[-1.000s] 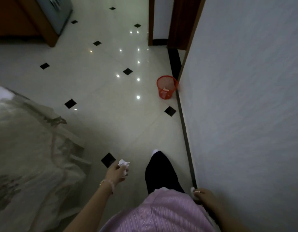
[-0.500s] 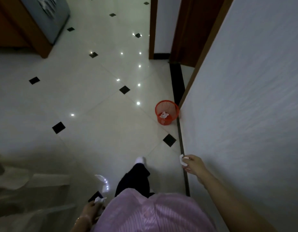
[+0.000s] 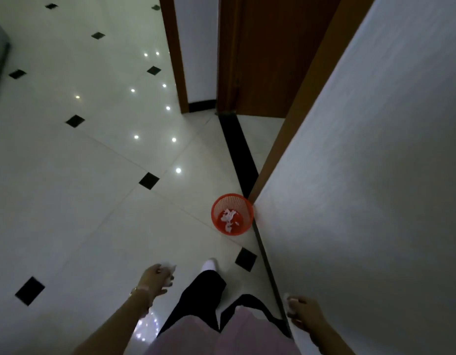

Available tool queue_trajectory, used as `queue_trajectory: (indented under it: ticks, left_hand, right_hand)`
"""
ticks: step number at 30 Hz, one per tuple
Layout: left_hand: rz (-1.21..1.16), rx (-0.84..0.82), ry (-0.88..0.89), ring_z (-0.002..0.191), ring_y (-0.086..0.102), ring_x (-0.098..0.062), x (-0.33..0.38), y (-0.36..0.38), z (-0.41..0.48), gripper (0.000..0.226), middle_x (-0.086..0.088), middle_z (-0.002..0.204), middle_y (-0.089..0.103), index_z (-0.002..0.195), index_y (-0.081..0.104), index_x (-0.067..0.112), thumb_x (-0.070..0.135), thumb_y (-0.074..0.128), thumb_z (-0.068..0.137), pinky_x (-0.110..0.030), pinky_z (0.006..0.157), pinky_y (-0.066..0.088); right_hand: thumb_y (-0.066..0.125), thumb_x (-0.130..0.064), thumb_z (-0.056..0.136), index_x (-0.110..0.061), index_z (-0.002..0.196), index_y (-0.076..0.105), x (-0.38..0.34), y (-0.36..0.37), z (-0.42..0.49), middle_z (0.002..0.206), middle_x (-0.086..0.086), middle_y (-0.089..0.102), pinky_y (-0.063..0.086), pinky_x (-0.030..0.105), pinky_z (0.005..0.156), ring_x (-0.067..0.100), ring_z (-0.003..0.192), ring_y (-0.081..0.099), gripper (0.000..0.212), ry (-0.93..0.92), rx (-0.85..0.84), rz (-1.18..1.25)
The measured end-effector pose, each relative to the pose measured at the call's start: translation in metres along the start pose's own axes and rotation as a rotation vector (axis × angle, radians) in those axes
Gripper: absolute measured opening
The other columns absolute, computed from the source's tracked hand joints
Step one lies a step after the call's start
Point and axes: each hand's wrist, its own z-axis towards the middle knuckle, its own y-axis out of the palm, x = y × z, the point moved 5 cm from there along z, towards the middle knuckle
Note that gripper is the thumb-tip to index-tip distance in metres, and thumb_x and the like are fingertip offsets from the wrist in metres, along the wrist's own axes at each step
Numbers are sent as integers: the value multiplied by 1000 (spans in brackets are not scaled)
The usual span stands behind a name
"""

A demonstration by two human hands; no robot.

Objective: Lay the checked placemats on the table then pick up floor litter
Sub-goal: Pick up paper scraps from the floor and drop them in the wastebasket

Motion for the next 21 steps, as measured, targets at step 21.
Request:
queue_trajectory:
  ticks: [21]
  left_hand:
    - [-135,-147,-176,100,52,-25,122,197,262,30,-13,109,55,120,49,8,20,53,93,-39,88,47]
  right_hand:
    - [52,-18,95,-17,147,22,-194,126,252,119,11,55,43,41,101,31,119,53,60,133,-282,418]
